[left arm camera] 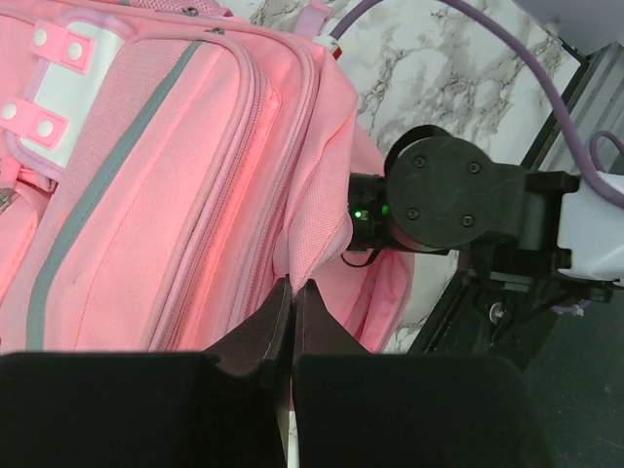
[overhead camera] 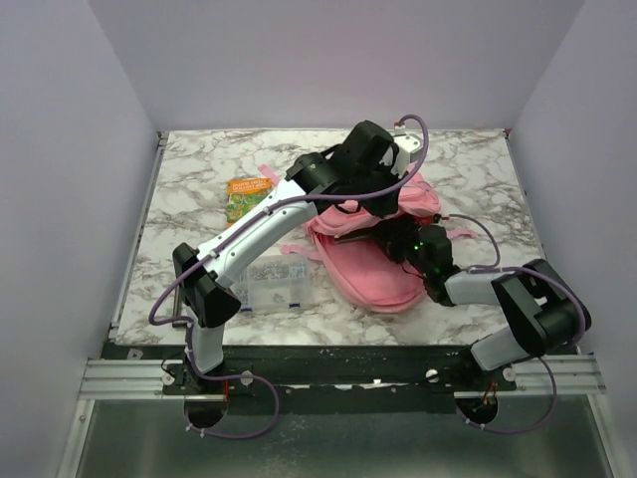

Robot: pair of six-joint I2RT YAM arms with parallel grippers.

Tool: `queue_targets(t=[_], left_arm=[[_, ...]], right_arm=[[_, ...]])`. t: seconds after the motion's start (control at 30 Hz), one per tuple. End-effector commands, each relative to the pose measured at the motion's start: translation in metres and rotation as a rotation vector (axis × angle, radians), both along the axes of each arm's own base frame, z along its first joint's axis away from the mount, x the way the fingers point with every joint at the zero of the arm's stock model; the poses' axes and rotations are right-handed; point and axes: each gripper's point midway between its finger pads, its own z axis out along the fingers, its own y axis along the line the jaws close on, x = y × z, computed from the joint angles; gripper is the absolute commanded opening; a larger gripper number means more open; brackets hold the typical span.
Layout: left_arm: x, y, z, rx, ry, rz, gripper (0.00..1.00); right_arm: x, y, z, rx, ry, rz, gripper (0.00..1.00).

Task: Pack the student bag
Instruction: Place the book in the student bag.

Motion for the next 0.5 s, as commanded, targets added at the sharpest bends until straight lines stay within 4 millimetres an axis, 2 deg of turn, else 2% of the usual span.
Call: queue_targets(t=[0.0, 0.1, 0.2, 0.27, 0.37, 0.4, 0.47], left_arm=[[-0.001, -0.009, 0.029, -0.097, -0.028, -0.019, 0.00], [0.003, -0.010, 0.022, -0.088, -0.020, -0.009, 0.00], [0.009, -0.009, 0.012, -0.075, -0.008, 0.007, 0.00], [0.012, -0.007, 0.004, -0.063, 0.006, 0.022, 0.00], [0.015, -0.003, -0.011, -0.049, 0.042, 0.037, 0.00], [0.016, -0.004, -0.016, -0.052, 0.053, 0.033, 0.00], [0.019, -0.003, -0.026, -0.051, 0.080, 0.040, 0.00]], right_arm=[[0.029, 0.009, 0.004, 0.021, -0.052, -0.020, 0.22], [0.055, 0.011, 0.001, 0.002, -0.098, -0.064, 0.24], [0.059, 0.013, 0.005, -0.006, -0.143, -0.051, 0.28], [0.048, 0.011, 0.006, -0.015, -0.127, -0.033, 0.33], [0.015, 0.002, -0.001, -0.073, -0.056, 0.011, 0.39], [0.002, -0.005, -0.014, -0.118, 0.006, 0.020, 0.43], [-0.023, -0.016, -0.019, -0.187, 0.049, 0.050, 0.47]])
